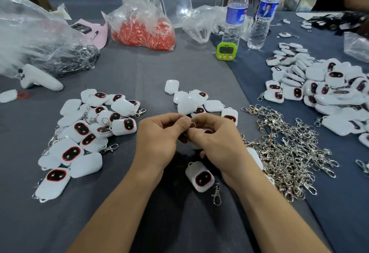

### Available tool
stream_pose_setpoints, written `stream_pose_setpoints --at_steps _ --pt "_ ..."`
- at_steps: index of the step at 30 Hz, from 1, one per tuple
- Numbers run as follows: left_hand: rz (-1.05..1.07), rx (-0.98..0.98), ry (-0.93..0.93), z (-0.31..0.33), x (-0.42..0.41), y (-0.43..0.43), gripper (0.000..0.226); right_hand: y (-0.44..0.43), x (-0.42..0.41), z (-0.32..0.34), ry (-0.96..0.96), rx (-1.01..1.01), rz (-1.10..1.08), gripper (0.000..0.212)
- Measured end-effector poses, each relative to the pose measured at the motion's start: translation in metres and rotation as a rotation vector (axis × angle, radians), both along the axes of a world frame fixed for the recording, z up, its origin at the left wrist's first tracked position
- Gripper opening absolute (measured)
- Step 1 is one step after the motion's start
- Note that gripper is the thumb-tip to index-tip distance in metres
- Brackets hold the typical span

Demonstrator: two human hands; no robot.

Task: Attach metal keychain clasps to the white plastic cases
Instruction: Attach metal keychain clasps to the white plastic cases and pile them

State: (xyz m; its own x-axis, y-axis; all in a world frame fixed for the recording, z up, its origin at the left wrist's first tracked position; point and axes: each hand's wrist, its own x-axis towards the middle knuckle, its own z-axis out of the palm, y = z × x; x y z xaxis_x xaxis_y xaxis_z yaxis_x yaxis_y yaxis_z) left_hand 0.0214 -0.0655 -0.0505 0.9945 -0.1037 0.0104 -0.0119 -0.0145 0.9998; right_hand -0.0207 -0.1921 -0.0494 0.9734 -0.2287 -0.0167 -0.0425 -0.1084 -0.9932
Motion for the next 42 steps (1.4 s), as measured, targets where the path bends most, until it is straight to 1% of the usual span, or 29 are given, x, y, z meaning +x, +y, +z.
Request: stream_pose_setpoints --at_steps 2,6,9,12,15,16,18,20,22,24,26,29,31,33,36,42 --pt "-0.02 0.018 -0.01 0.0 0.0 0.002 0.02 0.003 0.0 -0.003 -0.052 -0.077 -0.038 0.014" --pt "-0.053 0.078 -0.065 0.0 0.003 0.006 0.011 0.004 0.002 -0.005 -0.13 -0.282 -0.178 0.014" --pt "-0.092 0.091 -0.088 0.0 0.003 0.006 0.012 0.002 0.004 -0.006 -0.124 -0.306 -0.233 0.012" --pt "-0.112 0.065 -0.051 0.0 0.003 0.007 0.019 -0.002 0.004 -0.007 -0.106 -0.299 -0.28 0.015" --pt "-0.11 0.06 -0.033 0.0 0.005 0.01 0.023 -0.005 0.006 -0.008 -0.081 -0.263 -0.297 0.008" --pt "-0.099 0.069 -0.039 0.001 0.005 0.011 0.025 -0.005 0.006 -0.008 -0.08 -0.277 -0.304 0.012" --pt "-0.059 0.14 -0.082 0.0 0.005 0.013 0.026 -0.005 0.006 -0.008 -0.076 -0.294 -0.322 0.014" --pt "-0.023 0.266 -0.146 -0.001 0.005 0.014 0.027 -0.006 0.005 -0.007 -0.064 -0.326 -0.331 0.013" --pt "0.02 0.362 -0.194 -0.002 0.003 0.014 0.025 -0.005 0.003 -0.007 -0.046 -0.408 -0.313 0.014" --pt "0.093 0.421 -0.244 -0.001 0.001 0.013 0.019 -0.003 0.001 -0.006 -0.04 -0.502 -0.292 0.013" --pt "0.152 0.46 -0.29 0.0 0.0 0.013 0.016 -0.002 -0.001 -0.006 -0.063 -0.529 -0.297 0.013" --pt "0.149 0.456 -0.312 0.003 -0.002 0.012 0.019 0.0 -0.002 -0.004 -0.133 -0.488 -0.292 0.013" --pt "0.103 0.433 -0.355 0.004 -0.003 0.011 0.019 0.002 -0.003 -0.003 -0.164 -0.463 -0.251 0.012" --pt "0.064 0.382 -0.371 0.004 -0.003 0.011 0.02 0.003 -0.003 -0.002 -0.166 -0.445 -0.221 0.015" --pt "0.002 0.239 -0.284 0.004 0.003 0.012 0.025 0.001 -0.002 -0.001 -0.149 -0.412 -0.21 0.022" --pt "-0.047 0.22 -0.266 0.0 0.002 0.012 0.042 0.002 -0.001 0.0 -0.151 -0.418 -0.257 0.016"
